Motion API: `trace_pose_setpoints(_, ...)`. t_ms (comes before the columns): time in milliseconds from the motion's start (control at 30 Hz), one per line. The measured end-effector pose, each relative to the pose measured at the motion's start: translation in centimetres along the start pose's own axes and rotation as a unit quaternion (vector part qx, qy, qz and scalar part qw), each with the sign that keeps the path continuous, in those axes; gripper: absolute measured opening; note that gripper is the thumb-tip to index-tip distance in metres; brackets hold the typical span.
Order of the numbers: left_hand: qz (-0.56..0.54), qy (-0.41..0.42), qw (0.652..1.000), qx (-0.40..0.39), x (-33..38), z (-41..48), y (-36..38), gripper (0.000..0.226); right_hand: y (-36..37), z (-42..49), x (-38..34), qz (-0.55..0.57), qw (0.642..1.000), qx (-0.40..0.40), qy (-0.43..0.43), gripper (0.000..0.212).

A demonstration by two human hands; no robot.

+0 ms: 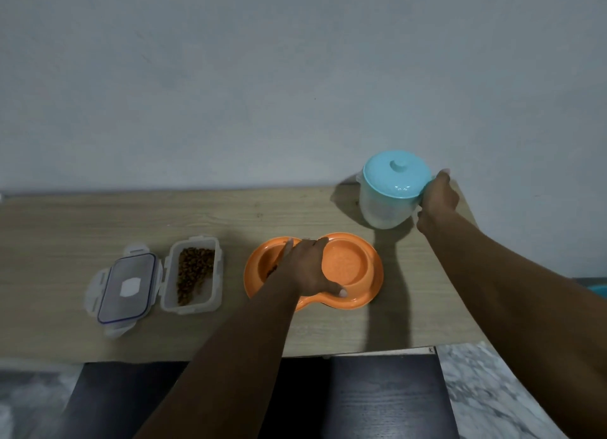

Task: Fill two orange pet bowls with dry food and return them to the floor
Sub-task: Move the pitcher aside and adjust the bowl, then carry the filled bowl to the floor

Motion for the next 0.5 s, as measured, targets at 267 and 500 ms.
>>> trace_pose_setpoints(267,-0.049,-0.016,0.977,0.209,-1.7,-4.2,-2.7,0.097,-1.3,-6.1,5.5,-0.295,0.936,0.064,-0.179,0.044)
trace_pose_setpoints(500,-0.123,-0.167,0.941,0.268,-7.4,-9.0,-3.9,0.078,2.5,-9.3,11.1,-0.444,0.86,-0.016,-0.253,0.068)
Point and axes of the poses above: each hand's wrist, its own z-axis towards the middle knuckle, its own y-axis out of the palm, x = y × z, the point moved 8 cm from there along z, towards the middle knuckle, and after that the axes turned 13 degrees about -z, right-handed, at the moved point
